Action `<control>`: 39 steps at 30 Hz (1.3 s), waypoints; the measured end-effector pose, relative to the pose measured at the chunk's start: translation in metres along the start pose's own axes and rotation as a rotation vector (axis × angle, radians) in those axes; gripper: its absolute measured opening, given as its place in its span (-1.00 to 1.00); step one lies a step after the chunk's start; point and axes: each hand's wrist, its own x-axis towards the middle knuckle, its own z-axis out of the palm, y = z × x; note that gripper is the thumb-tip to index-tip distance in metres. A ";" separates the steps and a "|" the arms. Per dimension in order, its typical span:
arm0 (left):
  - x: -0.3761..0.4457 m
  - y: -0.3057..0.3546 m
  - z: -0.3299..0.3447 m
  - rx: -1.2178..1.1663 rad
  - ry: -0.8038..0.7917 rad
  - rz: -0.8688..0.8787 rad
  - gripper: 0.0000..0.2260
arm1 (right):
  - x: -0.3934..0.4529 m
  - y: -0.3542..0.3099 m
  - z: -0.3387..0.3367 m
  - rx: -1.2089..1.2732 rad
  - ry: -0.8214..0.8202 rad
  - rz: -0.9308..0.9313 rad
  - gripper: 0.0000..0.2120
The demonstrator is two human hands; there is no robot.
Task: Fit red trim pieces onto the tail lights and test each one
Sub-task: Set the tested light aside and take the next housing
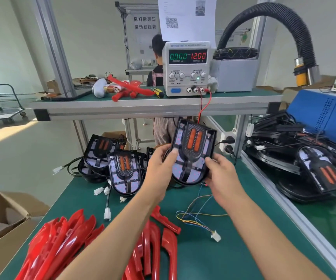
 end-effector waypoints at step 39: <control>-0.067 0.100 0.011 0.245 -1.085 -0.454 -0.83 | -0.073 -0.160 -0.027 -1.345 -1.081 0.015 -0.42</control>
